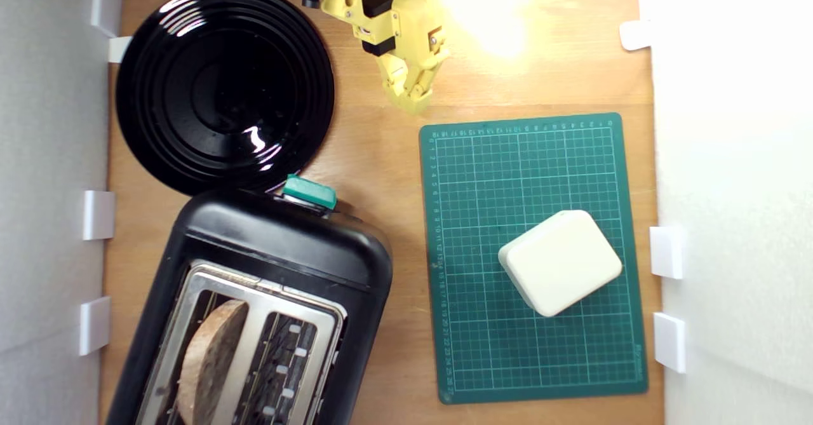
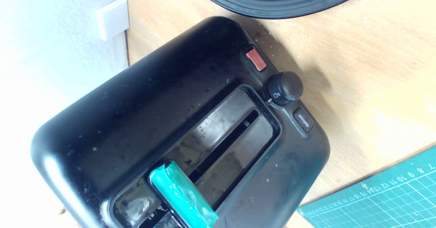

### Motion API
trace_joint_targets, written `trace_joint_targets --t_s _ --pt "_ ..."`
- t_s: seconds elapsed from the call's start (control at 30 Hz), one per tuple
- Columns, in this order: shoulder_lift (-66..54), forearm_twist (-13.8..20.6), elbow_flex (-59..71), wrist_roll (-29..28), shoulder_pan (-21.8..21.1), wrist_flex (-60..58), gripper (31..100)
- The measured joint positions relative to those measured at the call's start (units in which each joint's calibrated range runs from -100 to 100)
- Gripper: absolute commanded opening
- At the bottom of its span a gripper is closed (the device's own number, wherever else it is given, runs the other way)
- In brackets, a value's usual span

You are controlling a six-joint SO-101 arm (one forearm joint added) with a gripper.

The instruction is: Start toaster

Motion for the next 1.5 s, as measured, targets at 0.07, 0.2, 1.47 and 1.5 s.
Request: trace_joint_targets --t_s 0.07,0.2,1.47,1.5 --pt "0.0 0.0 0.0 0.0 0.0 0.0 31.5" --pt "0.0 0.0 0.0 0.0 0.0 0.0 31.5" --pt "0.0 0.0 0.0 0.0 0.0 0.0 31.5" --pt "0.0 0.0 0.0 0.0 0.0 0.0 31.5"
